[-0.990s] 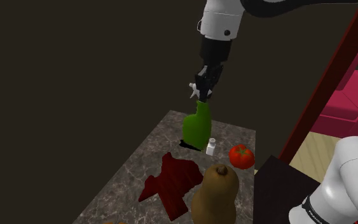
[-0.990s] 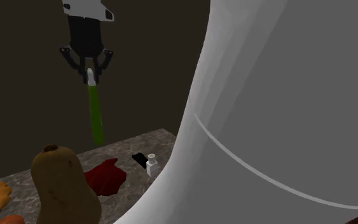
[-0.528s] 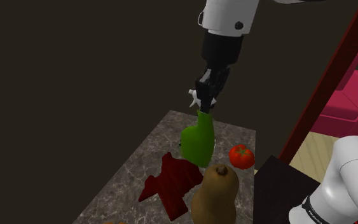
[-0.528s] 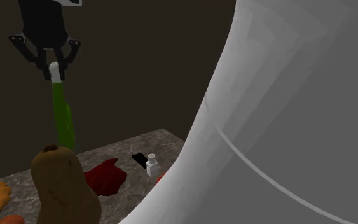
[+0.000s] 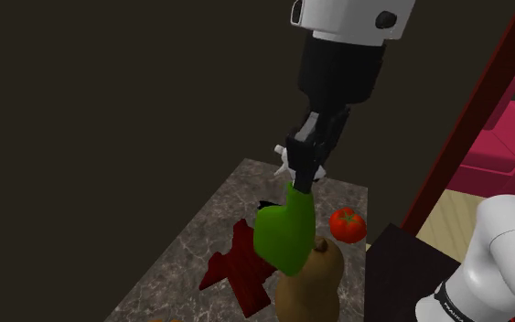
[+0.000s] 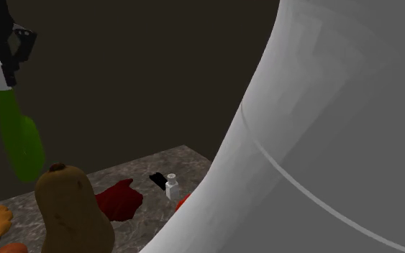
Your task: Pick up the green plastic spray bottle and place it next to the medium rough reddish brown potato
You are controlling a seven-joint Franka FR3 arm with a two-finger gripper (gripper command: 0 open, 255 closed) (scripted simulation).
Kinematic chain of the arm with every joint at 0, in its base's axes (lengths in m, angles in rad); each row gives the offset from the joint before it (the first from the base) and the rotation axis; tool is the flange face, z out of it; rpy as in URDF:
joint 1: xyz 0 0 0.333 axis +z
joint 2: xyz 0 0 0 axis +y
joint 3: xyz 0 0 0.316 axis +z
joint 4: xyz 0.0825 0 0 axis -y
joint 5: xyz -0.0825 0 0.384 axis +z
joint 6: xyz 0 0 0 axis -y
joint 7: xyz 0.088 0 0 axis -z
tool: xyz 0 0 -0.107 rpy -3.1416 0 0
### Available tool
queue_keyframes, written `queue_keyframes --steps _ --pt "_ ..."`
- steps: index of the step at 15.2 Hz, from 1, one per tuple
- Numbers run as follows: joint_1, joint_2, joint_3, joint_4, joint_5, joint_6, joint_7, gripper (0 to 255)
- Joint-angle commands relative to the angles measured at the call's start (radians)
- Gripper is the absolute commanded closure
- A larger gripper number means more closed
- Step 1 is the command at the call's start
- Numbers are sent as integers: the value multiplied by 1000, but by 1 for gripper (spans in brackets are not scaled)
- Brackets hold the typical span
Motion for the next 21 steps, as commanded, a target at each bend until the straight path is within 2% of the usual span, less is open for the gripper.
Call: queue_keyframes --steps 1,7,12,16,17,18,21 --pt "13 8 38 34 8 -21 56 255" --pt "44 68 159 153 12 -65 218 255" --pt "66 161 279 290 -17 -105 371 255" --pt "95 278 395 432 -83 -145 514 255" --pt "107 316 428 474 -109 -158 554 255" --pt "133 387 484 548 -164 -183 625 255" --pt "129 346 461 469 -133 -132 605 255"
